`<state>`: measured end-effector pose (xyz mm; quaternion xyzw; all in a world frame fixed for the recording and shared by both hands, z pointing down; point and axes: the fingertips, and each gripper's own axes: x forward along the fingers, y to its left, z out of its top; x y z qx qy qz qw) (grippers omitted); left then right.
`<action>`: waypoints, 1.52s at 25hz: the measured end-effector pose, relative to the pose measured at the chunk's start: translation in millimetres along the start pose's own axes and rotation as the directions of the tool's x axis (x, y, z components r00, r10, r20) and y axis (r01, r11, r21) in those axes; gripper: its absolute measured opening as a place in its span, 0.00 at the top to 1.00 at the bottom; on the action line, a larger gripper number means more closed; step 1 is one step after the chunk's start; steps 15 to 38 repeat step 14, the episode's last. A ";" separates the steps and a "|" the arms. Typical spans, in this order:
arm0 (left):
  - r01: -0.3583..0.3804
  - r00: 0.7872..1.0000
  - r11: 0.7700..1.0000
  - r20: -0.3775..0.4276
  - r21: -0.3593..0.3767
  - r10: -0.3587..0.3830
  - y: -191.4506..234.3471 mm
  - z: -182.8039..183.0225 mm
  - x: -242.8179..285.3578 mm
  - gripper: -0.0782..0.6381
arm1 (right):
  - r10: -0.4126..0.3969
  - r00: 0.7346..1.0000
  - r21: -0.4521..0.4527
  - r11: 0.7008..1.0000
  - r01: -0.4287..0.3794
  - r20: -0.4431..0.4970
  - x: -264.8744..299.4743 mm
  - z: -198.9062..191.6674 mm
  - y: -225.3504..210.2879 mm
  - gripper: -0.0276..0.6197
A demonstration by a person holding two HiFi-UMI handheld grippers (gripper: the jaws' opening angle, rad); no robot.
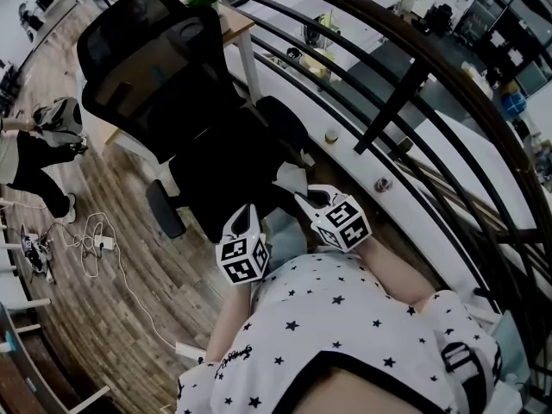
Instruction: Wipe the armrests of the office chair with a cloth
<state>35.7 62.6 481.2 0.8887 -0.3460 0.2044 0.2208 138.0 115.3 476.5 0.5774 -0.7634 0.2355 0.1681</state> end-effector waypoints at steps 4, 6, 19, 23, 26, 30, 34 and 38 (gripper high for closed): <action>0.001 1.000 1.000 -0.002 -0.006 -0.001 1.7 -2.2 -1.4 0.88 | 0.003 1.000 0.003 1.000 -0.003 0.003 0.6 -0.3 2.8 0.91; 0.002 1.000 1.000 -0.001 -0.010 -0.002 2.0 -3.0 -1.7 0.88 | 0.002 1.000 0.005 1.000 -0.003 0.006 0.6 -0.2 3.5 0.91; 0.005 1.000 1.000 0.001 -0.021 -0.005 4.6 -4.1 -2.1 0.88 | -0.001 1.000 0.009 1.000 0.001 0.011 2.1 -0.2 4.3 0.91; 0.005 1.000 1.000 0.001 -0.021 -0.005 4.6 -4.1 -2.1 0.88 | -0.001 1.000 0.009 1.000 0.001 0.011 2.1 -0.2 4.3 0.91; 0.005 1.000 1.000 0.001 -0.021 -0.005 4.6 -4.1 -2.1 0.88 | -0.001 1.000 0.009 1.000 0.001 0.011 2.1 -0.2 4.3 0.91; 0.005 1.000 1.000 0.001 -0.021 -0.005 4.6 -4.1 -2.1 0.88 | -0.001 1.000 0.009 1.000 0.001 0.011 2.1 -0.2 4.3 0.91; 0.005 1.000 1.000 0.001 -0.021 -0.005 4.6 -4.1 -2.1 0.88 | -0.001 1.000 0.009 1.000 0.001 0.011 2.1 -0.2 4.3 0.91; 0.005 1.000 1.000 0.001 -0.021 -0.005 4.6 -4.1 -2.1 0.88 | -0.001 1.000 0.009 1.000 0.001 0.011 2.1 -0.2 4.3 0.91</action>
